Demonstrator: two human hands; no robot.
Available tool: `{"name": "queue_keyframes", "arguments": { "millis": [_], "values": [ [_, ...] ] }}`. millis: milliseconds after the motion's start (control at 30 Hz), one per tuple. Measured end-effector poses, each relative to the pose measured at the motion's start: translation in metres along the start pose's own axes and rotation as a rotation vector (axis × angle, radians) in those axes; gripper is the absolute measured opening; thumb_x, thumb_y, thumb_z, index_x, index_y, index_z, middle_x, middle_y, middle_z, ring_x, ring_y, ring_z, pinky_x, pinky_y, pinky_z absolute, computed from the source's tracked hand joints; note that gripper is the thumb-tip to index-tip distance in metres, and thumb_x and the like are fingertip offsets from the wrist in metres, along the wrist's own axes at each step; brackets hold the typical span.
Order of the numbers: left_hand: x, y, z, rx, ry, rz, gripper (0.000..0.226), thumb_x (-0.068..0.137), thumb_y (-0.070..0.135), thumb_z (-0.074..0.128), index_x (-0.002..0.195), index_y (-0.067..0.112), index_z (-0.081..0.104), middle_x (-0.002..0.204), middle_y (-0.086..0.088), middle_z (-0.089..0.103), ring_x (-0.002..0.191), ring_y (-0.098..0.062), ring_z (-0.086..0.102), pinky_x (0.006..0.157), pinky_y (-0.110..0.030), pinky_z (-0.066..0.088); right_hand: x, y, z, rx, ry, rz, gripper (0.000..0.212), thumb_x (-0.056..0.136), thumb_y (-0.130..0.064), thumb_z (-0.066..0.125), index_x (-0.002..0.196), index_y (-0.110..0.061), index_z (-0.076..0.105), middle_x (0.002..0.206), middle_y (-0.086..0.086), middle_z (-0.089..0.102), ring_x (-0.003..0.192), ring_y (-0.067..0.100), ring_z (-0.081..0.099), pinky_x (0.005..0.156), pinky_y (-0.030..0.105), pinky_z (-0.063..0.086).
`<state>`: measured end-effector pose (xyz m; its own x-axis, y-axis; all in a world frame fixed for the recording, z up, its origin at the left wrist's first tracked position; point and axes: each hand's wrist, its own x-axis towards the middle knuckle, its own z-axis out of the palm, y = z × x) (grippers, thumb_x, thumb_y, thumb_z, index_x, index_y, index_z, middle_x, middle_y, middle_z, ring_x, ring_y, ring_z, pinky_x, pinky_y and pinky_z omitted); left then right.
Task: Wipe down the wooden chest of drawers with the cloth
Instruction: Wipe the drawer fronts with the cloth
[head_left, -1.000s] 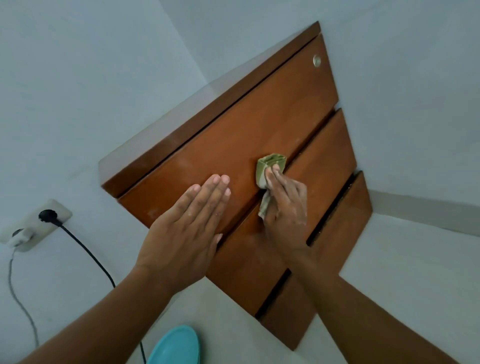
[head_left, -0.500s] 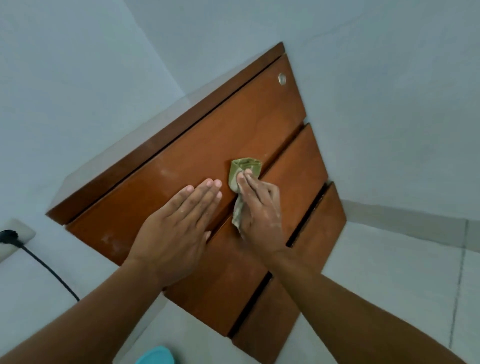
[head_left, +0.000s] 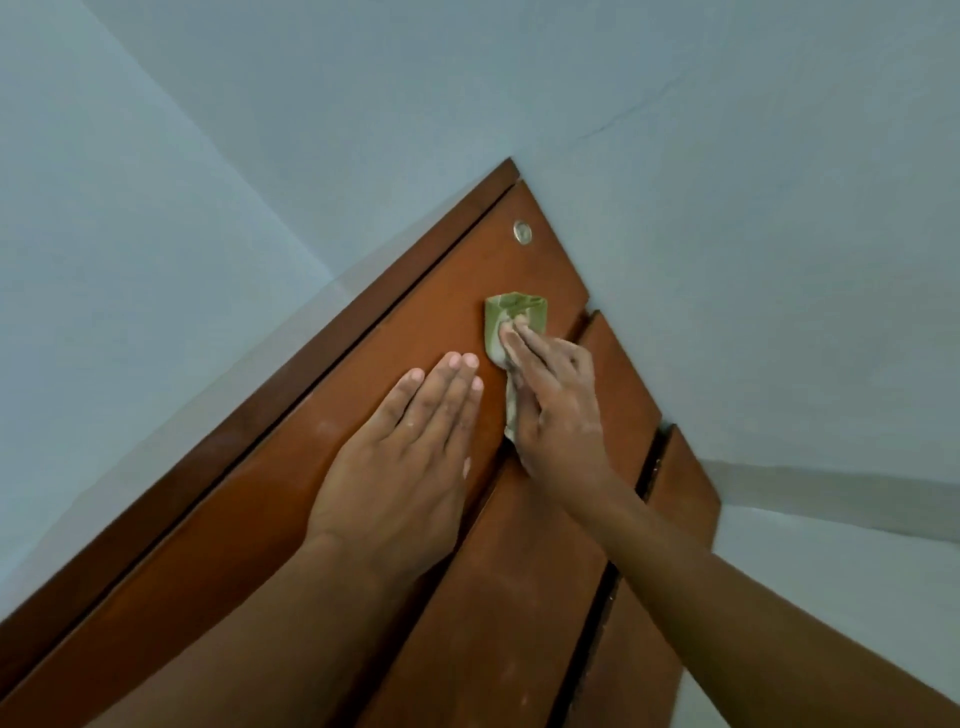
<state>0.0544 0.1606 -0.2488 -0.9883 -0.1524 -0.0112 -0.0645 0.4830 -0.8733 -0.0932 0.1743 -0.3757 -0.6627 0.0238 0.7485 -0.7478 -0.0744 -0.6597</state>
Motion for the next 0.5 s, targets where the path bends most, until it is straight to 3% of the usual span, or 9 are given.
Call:
{"name": "queue_keyframes", "arguments": {
  "millis": [67,167,267,333,400,500],
  "values": [
    [0.006,0.000,0.004,-0.010,0.075,-0.027,0.060,0.102,0.031,-0.009,0.146,0.000,-0.035,0.153,-0.021,-0.044,0.145,-0.032,-0.040,0.118,-0.047,-0.026,0.006,0.030,0.003,-0.037,0.028,0.098,0.040,0.102,-0.010,0.049,0.141,-0.014,0.057,0.143,0.005,0.058,0.122,0.023,0.048,0.105,0.023,0.036],
    [0.007,0.000,0.013,-0.035,0.187,-0.072,0.064,0.103,0.036,-0.001,0.153,0.000,-0.019,0.162,-0.022,-0.026,0.152,-0.032,-0.026,0.119,-0.046,-0.019,0.018,0.080,-0.004,-0.076,0.036,0.424,0.040,0.100,-0.006,0.047,0.136,-0.013,0.061,0.130,0.008,0.065,0.115,0.031,0.054,0.097,0.019,0.032],
    [0.007,-0.001,0.018,-0.081,0.257,-0.092,0.064,0.104,0.034,0.009,0.157,0.000,0.001,0.166,-0.020,-0.007,0.156,-0.032,-0.009,0.122,-0.044,-0.011,0.009,0.064,-0.020,-0.068,0.109,0.526,0.039,0.097,-0.004,0.049,0.131,-0.015,0.065,0.120,0.005,0.067,0.112,0.027,0.058,0.094,0.016,0.035],
    [0.006,-0.001,0.017,-0.079,0.280,-0.096,0.063,0.104,0.032,0.010,0.157,-0.001,0.003,0.166,-0.021,-0.005,0.156,-0.033,-0.007,0.123,-0.044,-0.011,-0.022,0.014,-0.025,0.005,0.130,0.398,0.039,0.096,-0.003,0.052,0.131,-0.016,0.065,0.129,0.002,0.065,0.120,0.020,0.055,0.104,0.013,0.034],
    [0.001,-0.001,0.017,-0.058,0.283,-0.105,0.063,0.103,0.029,-0.001,0.157,-0.003,-0.004,0.165,-0.024,-0.011,0.155,-0.034,-0.013,0.124,-0.046,-0.011,-0.057,-0.031,-0.020,0.057,0.011,0.188,0.041,0.096,-0.005,0.055,0.134,-0.021,0.061,0.136,-0.003,0.059,0.124,0.013,0.047,0.106,0.012,0.033],
    [-0.006,0.000,0.020,-0.054,0.288,-0.125,0.063,0.102,0.029,-0.002,0.156,-0.004,-0.008,0.165,-0.026,-0.014,0.155,-0.035,-0.015,0.125,-0.048,-0.007,-0.070,-0.050,-0.012,0.062,-0.082,0.057,0.039,0.100,-0.012,0.052,0.138,-0.015,0.057,0.141,0.001,0.057,0.119,0.017,0.047,0.102,0.026,0.045]
  ]
}}
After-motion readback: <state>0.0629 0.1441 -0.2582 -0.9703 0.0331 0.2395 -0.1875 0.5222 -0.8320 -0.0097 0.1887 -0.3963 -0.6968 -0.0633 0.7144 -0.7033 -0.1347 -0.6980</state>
